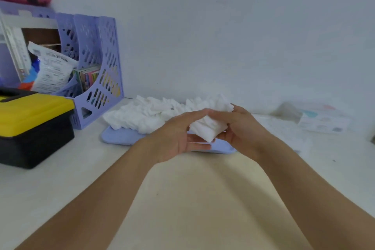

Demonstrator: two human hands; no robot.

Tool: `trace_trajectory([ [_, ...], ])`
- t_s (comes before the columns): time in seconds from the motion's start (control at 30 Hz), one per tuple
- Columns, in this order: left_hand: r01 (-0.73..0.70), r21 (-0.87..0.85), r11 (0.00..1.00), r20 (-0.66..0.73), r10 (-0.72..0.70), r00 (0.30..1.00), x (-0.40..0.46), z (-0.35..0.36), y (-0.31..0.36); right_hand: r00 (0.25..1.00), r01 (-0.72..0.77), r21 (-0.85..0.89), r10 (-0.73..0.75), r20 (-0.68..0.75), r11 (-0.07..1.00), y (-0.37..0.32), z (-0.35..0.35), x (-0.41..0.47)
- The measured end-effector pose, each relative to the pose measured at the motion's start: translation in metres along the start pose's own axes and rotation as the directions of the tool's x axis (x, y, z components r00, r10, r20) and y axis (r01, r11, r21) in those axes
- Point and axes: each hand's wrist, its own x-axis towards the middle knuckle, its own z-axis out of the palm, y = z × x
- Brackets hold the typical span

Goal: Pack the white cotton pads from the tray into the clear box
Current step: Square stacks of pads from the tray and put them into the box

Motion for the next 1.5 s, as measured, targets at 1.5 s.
trace_trajectory([
  [1.5, -0.118, -0.348, 0.930, 0.001, 0.126, 0.992, 0.041, 0.091, -0.047, 0.844, 0.247, -0.540, -0.452, -0.288, 0.805, 0.001, -0.098, -0.010],
])
